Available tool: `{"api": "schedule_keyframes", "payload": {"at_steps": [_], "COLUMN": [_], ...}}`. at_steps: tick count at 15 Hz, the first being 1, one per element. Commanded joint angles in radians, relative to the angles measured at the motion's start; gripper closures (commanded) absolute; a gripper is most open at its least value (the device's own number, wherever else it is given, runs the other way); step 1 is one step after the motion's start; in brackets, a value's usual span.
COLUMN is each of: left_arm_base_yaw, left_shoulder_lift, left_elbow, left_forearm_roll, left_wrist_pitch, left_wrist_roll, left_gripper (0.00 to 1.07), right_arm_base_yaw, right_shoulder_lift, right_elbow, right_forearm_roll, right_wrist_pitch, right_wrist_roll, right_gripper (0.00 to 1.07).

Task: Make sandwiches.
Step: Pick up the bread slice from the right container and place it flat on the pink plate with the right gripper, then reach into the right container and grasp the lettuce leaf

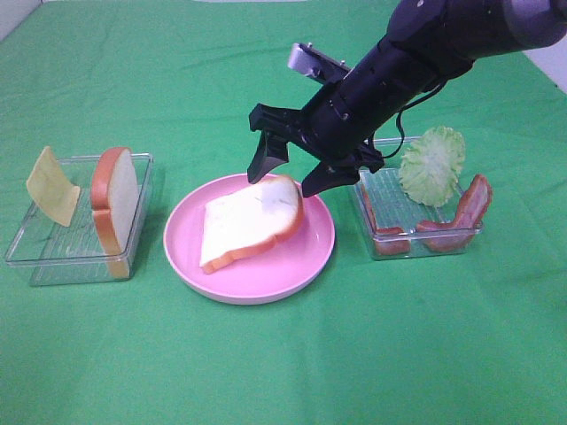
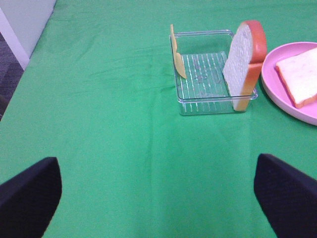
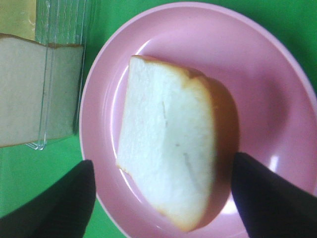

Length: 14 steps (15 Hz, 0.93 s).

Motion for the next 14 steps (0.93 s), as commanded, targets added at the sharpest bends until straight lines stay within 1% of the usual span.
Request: {"api": "schedule_keyframes", "payload": {"at_steps": [1,3,4,5,6,8,9,10,11,14], "left_arm_base_yaw": [-0.001,-0.001,-0.001,-0.001,-0.001,-0.001,-0.001,-0.001,-0.001,-0.001], "left_shoulder_lift": [-0.009,-0.009,-0.009,-0.009,-0.009,-0.009,-0.009,-0.009,-0.009,-0.009], "left_elbow": [0.001,0.001,0.001,0.001,0.001,0.001,0.001,0.001,0.001,0.001], "left_forearm_roll": [-0.006,-0.006,-0.006,-0.006,-0.006,-0.006,-0.006,-0.006,-0.006,-0.006], "left_wrist_pitch": [-0.014,-0.014,-0.014,-0.014,-0.014,-0.014,-0.014,-0.014,-0.014,-0.014], "left_wrist_roll": [-0.004,-0.004,-0.004,-0.004,-0.004,-0.004,-0.004,-0.004,-0.004,-0.004], "left_gripper": [0.04,0.04,0.04,0.04,0.04,0.04,0.04,0.04,0.04,0.04], "right_arm_base_yaw": [-0.001,-0.001,-0.001,-0.001,-0.001,-0.002,-0.002,-0.002,-0.028,-0.152], "right_shoulder_lift": [-0.045,-0.088,-0.110,-0.137,-0.161,-0.207,-0.225,-0.231,-0.231,-0.203], "right_elbow": [0.002,0.002,0.002,0.002,0.002,0.002,0.002,-0.003,-0.055,-0.201], "right_forearm_roll": [-0.089,-0.159,-0.170,-0.190,-0.228,-0.357,-0.446,-0.482,-0.578,-0.592], "right_wrist_pitch": [0.026,0.046,0.052,0.057,0.062,0.089,0.099,0.107,0.192,0.317], "right_wrist_roll": [0.052,0.090,0.100,0.116,0.132,0.210,0.272,0.296,0.356,0.319], "right_gripper": [0.33,0.33,0.33,0.30,0.24,0.16,0.16,0.16,0.16,0.16]}}
